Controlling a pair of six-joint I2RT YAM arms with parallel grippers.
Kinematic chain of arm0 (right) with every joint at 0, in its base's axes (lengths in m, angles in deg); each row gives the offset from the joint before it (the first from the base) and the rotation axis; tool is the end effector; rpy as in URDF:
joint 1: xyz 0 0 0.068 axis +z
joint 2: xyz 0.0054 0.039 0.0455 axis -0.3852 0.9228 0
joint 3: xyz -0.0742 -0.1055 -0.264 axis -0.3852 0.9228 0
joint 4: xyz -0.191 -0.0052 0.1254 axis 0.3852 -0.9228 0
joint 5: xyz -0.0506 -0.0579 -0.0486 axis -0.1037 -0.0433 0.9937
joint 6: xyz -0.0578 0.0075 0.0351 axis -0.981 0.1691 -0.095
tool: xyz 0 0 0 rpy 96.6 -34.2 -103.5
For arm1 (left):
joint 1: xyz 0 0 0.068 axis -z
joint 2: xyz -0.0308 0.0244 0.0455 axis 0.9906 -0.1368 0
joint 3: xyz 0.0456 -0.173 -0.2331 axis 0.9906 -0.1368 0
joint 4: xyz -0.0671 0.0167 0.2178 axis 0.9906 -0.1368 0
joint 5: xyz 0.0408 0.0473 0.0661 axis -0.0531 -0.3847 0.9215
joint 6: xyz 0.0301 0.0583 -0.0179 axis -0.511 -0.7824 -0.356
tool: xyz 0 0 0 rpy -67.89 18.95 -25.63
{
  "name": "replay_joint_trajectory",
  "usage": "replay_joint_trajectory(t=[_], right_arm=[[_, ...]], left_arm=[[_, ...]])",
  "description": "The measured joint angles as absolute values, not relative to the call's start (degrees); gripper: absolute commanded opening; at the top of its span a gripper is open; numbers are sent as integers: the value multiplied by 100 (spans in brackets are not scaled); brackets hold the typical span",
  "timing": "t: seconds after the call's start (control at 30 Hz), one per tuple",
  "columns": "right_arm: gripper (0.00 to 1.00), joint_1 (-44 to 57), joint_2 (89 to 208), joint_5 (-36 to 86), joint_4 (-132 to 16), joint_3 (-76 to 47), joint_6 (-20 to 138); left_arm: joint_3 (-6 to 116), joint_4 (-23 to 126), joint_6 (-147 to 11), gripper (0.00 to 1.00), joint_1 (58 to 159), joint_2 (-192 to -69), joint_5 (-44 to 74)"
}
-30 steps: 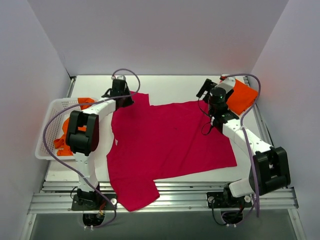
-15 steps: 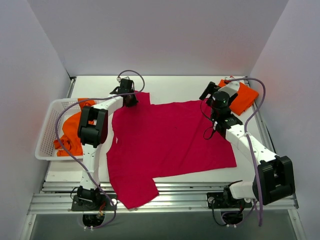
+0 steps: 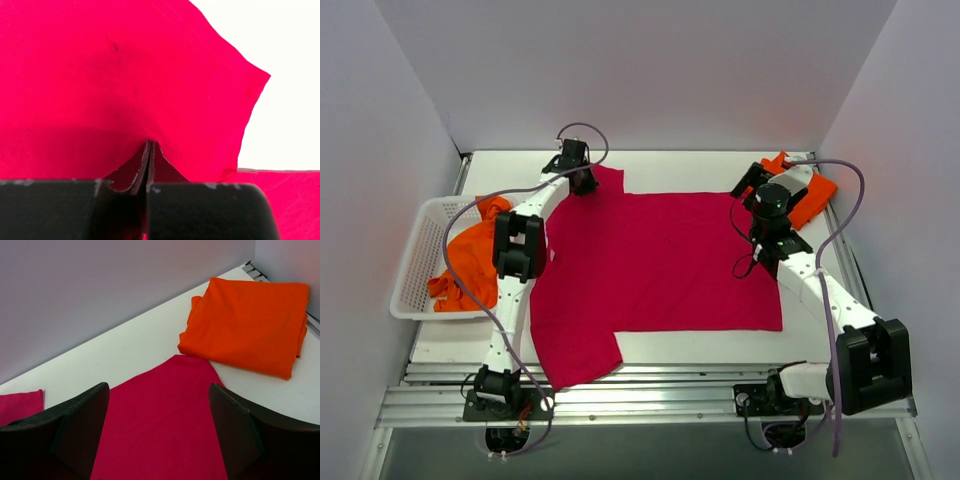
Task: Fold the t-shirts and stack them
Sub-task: Flatten out the tshirt, then grap the side of the flattened tshirt closest away from the robot with both arms
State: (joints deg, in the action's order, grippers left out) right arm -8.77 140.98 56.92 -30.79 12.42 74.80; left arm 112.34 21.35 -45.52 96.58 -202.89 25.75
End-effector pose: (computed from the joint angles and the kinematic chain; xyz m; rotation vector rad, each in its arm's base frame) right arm 0.2751 0.0445 0.3599 0.4541 1.4690 0.1776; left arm 0.5517 -0.1401 0.1615 -0.4211 2.3709 -0.3505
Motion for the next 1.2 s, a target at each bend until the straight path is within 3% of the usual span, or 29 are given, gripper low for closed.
replay_joint_trajectory(t=[0.2,0.33,0.4,0.47,0.63,0.8,0.9,1.0,1.03,1.07,1.1,1.2], right_arm=[[76,-877,14435,5609,-2959,1259,7486],[76,-862,14463,5596,-2948,1305,7482],[77,-794,14463,5683,-2939,1303,7477],[83,-636,14455,5862,-2996,1294,7456],[100,472,14142,6645,-3263,1242,7235],[99,1379,13360,7182,-3372,1239,7185],[90,1440,12981,7235,-3374,1296,7377],[64,1359,13027,7196,-3376,1438,7609],[17,1263,13180,7082,-3381,1475,7641],[0,1108,13432,6907,-3383,1475,7676],[0,883,13705,6667,-3394,1430,7781],[0,67,15235,5882,-3608,789,7939]], left_arm=[[11197,2122,-4447,3,9579,-20267,2400],[10786,2275,-4454,61,9515,-20005,2343],[10456,2421,-4524,78,9505,-19727,2389],[9890,2524,-4600,85,9505,-19303,2581],[7573,3412,-4928,94,9585,-17161,3270],[5807,4419,-5118,94,9922,-14353,3860],[5339,4791,-5083,94,10062,-13319,3886],[4876,5020,-5005,99,10066,-13111,3888],[4767,5022,-4972,95,10064,-13199,3882],[4701,5016,-4922,75,10062,-13365,3869],[4695,4981,-4856,60,10062,-13636,3840],[4719,4850,-4771,3,10062,-14600,3711]])
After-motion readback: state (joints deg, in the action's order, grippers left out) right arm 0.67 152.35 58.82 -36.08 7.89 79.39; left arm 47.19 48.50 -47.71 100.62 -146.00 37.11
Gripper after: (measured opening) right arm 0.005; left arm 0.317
